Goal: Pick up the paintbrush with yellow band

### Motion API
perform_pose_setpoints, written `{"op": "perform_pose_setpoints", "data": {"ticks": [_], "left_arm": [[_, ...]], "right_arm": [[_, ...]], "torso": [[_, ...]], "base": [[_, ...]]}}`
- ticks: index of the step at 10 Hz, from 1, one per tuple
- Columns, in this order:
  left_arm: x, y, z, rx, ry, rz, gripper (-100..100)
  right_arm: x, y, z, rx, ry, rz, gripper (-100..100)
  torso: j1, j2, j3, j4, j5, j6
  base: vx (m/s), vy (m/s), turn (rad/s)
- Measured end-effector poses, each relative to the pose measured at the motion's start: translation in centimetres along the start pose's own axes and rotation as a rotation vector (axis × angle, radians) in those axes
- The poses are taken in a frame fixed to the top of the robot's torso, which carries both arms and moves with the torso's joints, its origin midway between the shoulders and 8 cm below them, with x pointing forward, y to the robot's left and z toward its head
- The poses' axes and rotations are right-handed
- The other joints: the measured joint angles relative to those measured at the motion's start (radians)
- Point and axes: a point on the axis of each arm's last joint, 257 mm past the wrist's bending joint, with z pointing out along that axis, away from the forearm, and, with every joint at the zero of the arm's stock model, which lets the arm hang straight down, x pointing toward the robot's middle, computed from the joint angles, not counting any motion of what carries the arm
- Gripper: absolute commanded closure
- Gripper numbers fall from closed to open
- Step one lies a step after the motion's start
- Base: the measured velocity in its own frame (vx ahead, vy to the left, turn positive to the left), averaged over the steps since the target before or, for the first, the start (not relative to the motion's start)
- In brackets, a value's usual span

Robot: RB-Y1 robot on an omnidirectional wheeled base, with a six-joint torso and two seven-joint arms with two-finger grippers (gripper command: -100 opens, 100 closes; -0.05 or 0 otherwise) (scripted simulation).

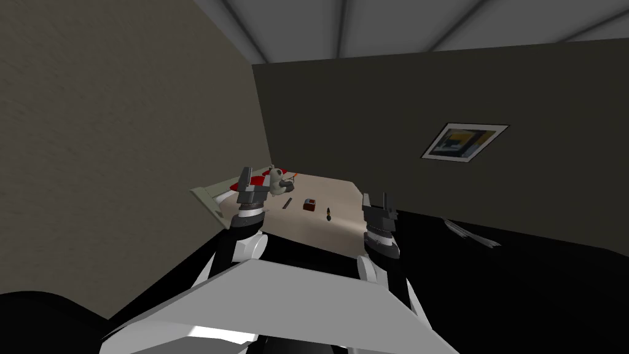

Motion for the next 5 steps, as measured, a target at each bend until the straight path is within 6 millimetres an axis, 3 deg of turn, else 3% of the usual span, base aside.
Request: {"op": "perform_pose_setpoints", "data": {"ticks": [3, 5], "left_arm": [[0.0, 0.0, 0.0, 0.0, 0.0, 0.0, 0], [0.0, 0.0, 0.0, 0.0, 0.0, 0.0, 0]], "right_arm": [[1.3, -1.9, -1.2, 0.067, 0.081, -0.063, -100], [2.8, -4.7, -3.0, 0.145, 0.157, -0.135, -100]], "torso": [[0.002, 0.004, 0.002, 0.001, 0.0, 0.0], [0.004, 0.006, 0.003, 0.001, 0.001, 0.0]], "base": [[-0.065, 0.042, 0.051], [-0.084, 0.068, 0.08]]}}
